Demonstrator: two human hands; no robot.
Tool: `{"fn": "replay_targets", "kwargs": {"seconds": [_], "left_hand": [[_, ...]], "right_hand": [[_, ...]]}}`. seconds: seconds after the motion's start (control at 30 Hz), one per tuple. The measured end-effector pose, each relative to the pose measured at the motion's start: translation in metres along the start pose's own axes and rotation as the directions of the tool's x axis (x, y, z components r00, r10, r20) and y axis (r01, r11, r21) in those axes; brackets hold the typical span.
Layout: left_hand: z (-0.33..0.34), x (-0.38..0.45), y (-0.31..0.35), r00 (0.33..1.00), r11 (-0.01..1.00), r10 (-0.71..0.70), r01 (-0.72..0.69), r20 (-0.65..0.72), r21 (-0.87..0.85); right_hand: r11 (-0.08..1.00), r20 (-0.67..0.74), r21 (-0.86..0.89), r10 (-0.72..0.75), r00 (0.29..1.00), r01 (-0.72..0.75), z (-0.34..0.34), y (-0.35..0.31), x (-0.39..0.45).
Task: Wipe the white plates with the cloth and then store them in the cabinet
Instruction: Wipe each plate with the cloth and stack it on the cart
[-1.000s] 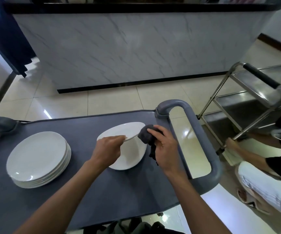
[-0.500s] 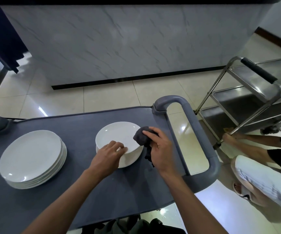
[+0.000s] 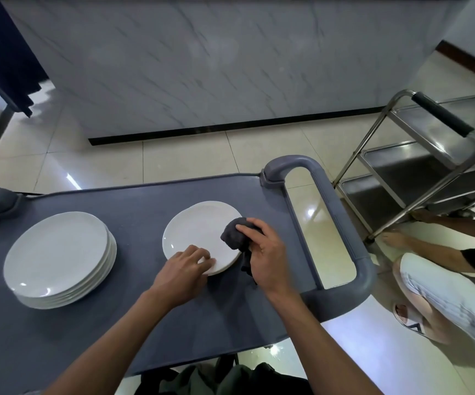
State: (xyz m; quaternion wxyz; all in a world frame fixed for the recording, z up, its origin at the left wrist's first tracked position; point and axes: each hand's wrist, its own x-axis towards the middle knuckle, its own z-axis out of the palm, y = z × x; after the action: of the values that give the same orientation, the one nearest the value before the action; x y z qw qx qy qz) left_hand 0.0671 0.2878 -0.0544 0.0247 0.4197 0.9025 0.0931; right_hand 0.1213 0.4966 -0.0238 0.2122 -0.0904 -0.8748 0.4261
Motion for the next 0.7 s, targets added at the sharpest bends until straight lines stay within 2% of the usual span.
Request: {"fn": "replay_targets", "kwargs": {"seconds": [0.17,0.43,0.57,0.7], "left_hand": [[0.006,-0.006,-0.001,1.0,0.999,-0.021,0.02,0.022,0.028],[0.009,-0.014,-0.004,0.997,0.997,-0.079,0.079,-0.015,-0.001],[0.002,-0.023,-0.014,0.989,0.994,-0.107,0.104,-0.1,-0.033],[-0.013,-0.039,-0.038,0.951,0.974,-0.226,0.213,-0.211,-0.084]], "right_hand": [[1.0,0.025,-0.013,-0.017,1.0,0.017,0.005,-0.004,-0.006],[0.996,0.063,-0.029,-0.084,0.994,0.086,0.014,-0.021,-0.006],[0.991,0.081,-0.032,-0.125,0.989,0.128,0.021,-0.034,0.0],[0.987,0.113,-0.023,-0.158,0.981,0.162,0.033,-0.048,0.006]]}}
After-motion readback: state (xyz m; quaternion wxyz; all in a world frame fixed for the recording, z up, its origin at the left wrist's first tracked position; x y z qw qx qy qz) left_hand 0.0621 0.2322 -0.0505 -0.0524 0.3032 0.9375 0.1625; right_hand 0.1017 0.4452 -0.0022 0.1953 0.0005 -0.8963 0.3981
